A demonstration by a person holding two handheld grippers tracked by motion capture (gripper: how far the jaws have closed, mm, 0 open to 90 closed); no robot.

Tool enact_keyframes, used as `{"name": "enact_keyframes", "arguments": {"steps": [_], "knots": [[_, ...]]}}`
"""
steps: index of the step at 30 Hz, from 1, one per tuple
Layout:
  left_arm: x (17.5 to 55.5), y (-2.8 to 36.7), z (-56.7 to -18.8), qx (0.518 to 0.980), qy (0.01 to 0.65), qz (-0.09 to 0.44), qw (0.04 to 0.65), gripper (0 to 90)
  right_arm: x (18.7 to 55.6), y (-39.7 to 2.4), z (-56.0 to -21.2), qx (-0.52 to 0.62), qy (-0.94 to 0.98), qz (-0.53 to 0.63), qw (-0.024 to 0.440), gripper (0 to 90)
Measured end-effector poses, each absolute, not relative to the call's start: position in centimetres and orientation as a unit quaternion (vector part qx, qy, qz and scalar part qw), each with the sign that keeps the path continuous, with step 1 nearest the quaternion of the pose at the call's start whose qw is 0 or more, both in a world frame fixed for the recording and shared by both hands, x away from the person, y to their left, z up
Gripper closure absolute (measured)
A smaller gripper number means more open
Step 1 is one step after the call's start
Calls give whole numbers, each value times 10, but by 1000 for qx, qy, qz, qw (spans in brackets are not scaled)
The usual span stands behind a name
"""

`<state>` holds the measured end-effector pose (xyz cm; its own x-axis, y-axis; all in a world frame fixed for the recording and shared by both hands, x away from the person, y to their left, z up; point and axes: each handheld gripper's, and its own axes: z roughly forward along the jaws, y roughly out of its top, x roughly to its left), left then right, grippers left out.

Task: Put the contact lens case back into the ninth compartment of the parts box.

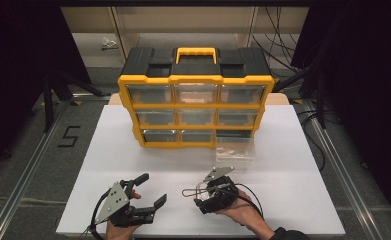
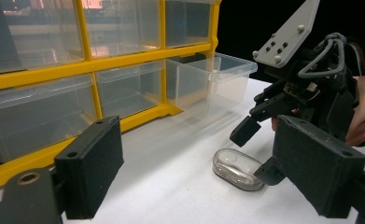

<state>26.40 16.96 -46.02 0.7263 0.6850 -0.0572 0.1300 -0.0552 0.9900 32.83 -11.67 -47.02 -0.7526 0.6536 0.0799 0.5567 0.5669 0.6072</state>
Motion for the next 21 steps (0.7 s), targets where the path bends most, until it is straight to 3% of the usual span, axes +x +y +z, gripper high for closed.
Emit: {"name": "enact_keyframes", "arguments": {"steps": [21], "knots": [[264, 169, -460, 693, 294, 225, 619, 159, 333, -103, -480, 335, 890, 302, 66, 281]]}}
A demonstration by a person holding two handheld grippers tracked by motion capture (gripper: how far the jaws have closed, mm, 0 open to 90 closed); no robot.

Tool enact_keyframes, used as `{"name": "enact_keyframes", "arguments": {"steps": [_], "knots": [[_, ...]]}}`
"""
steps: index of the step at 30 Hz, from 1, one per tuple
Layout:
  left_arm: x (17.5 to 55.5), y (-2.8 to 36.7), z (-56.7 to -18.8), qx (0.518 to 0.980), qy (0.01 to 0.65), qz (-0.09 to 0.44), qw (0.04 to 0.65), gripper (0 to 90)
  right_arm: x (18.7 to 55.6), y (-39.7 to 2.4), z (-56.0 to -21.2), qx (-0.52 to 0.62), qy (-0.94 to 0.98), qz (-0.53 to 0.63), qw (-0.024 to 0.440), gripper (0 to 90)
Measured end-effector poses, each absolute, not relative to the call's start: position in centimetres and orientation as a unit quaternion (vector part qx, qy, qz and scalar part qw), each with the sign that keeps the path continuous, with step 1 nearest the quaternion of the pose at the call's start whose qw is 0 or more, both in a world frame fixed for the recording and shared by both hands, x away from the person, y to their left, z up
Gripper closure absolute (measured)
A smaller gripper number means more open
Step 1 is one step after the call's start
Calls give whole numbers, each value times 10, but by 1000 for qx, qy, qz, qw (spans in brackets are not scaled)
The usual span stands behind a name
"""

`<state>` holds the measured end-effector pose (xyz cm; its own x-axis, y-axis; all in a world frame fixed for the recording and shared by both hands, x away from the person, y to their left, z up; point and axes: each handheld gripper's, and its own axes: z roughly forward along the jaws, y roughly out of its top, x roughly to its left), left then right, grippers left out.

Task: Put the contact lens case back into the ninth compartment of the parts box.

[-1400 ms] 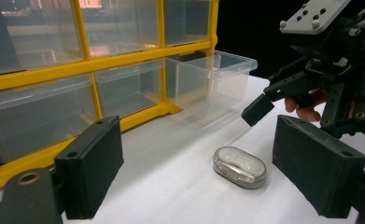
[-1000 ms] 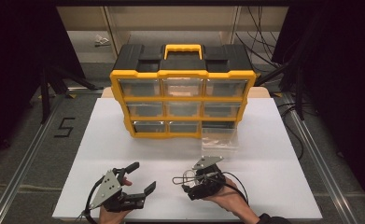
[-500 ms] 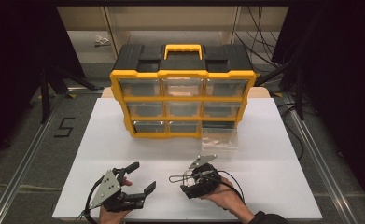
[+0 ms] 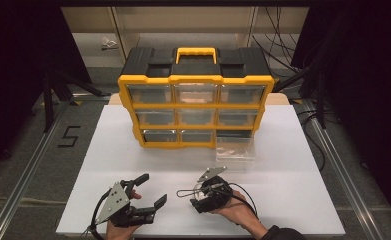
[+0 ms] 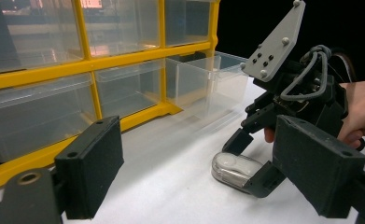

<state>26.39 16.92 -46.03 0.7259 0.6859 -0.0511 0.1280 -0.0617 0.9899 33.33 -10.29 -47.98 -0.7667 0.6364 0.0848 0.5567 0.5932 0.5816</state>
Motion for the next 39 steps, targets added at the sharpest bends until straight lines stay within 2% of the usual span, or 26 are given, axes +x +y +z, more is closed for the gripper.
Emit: {"name": "enact_keyframes", "arguments": {"steps": [26, 39], "knots": [[263, 168, -461, 694, 294, 234, 614, 163, 331, -100, -479, 326, 895, 295, 79, 493], [263, 168, -461, 694, 294, 233, 614, 164, 330, -101, -474, 327, 890, 305, 85, 496]]}}
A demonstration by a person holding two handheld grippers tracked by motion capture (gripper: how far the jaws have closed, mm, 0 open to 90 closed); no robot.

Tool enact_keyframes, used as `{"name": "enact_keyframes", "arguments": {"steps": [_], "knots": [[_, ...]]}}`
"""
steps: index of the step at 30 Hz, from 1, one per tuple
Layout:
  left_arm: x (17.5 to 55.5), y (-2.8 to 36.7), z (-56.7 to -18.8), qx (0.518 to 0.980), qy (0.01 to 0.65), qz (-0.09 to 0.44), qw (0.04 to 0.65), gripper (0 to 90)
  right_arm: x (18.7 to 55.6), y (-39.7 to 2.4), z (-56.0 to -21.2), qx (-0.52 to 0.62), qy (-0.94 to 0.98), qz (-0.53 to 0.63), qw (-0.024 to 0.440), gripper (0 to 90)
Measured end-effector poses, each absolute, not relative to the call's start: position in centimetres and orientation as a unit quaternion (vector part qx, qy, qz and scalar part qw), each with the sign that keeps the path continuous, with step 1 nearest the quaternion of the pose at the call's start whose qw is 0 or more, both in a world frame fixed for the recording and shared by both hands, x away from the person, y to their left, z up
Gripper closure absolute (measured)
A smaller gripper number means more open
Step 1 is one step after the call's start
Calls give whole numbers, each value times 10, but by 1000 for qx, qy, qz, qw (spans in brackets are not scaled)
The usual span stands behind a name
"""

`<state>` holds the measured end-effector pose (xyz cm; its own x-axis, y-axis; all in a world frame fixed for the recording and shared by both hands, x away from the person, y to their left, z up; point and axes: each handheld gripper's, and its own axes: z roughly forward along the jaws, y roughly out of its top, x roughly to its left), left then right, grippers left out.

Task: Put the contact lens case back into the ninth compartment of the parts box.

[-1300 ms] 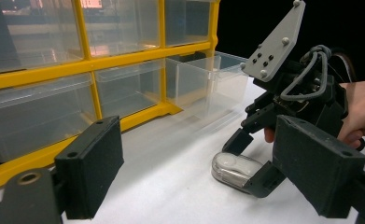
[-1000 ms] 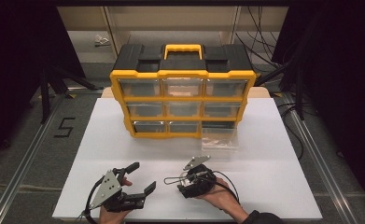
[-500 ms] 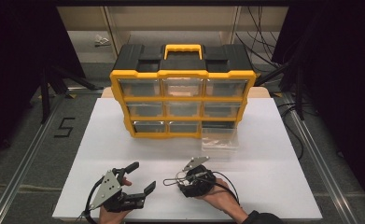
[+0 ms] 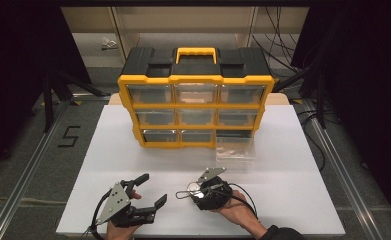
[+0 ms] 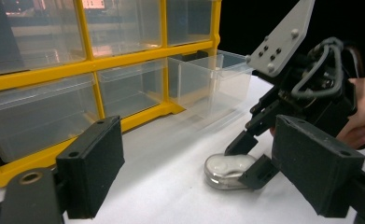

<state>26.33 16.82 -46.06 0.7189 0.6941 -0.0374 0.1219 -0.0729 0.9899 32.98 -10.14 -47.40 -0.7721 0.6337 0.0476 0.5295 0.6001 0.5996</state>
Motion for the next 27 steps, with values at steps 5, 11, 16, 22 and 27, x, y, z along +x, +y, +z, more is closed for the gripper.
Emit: {"name": "enact_keyframes", "arguments": {"steps": [5, 11, 16, 22, 27], "knots": [[264, 169, -461, 693, 295, 232, 615, 164, 330, -104, -466, 322, 886, 320, 89, 497], [264, 169, -461, 694, 295, 231, 615, 164, 331, -108, -460, 322, 882, 331, 94, 497], [264, 169, -461, 693, 295, 230, 616, 164, 332, -112, -452, 325, 876, 344, 95, 497], [264, 169, -461, 693, 295, 229, 617, 164, 333, -116, -444, 327, 869, 359, 98, 497], [264, 169, -461, 693, 296, 229, 617, 164, 333, -119, -441, 330, 865, 366, 99, 497]]}}
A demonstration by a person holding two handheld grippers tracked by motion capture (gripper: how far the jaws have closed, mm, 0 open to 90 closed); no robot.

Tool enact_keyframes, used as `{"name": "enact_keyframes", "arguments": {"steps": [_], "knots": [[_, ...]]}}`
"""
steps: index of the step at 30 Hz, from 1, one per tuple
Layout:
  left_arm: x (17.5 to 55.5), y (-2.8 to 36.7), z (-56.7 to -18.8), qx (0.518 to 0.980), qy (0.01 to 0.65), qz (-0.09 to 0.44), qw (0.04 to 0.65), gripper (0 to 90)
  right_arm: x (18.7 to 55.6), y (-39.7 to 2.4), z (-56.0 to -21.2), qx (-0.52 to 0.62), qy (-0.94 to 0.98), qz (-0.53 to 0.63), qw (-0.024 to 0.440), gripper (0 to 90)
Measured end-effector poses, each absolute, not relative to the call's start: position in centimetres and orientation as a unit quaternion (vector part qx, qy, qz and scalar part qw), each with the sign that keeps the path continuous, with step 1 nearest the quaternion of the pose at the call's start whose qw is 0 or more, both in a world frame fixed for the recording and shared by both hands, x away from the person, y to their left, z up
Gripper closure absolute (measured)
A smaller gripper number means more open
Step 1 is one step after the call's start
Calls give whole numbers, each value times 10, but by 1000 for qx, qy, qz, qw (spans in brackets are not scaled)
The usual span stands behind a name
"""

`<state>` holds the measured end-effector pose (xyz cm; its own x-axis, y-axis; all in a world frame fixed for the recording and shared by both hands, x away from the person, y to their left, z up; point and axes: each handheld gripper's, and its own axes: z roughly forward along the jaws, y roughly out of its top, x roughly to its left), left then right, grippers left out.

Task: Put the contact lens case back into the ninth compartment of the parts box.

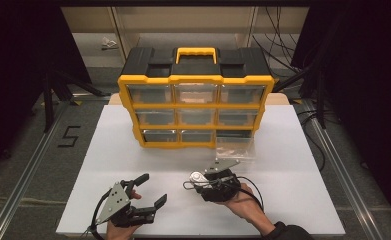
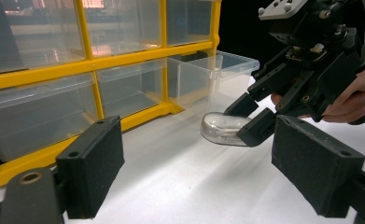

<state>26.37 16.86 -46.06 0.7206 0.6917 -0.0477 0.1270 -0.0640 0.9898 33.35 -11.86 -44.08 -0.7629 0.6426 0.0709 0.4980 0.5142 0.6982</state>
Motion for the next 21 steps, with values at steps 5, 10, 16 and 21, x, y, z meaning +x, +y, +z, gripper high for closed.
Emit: {"name": "enact_keyframes", "arguments": {"steps": [5, 10, 16, 21], "knots": [[264, 169, -461, 693, 295, 228, 617, 164, 333, -120, -438, 329, 862, 373, 101, 497], [264, 169, -461, 693, 295, 227, 617, 164, 334, -122, -435, 326, 859, 381, 104, 497], [264, 169, -460, 693, 295, 227, 617, 164, 334, -124, -431, 327, 855, 387, 106, 497], [264, 169, -460, 693, 295, 228, 617, 164, 334, -127, -427, 327, 853, 393, 108, 497]]}}
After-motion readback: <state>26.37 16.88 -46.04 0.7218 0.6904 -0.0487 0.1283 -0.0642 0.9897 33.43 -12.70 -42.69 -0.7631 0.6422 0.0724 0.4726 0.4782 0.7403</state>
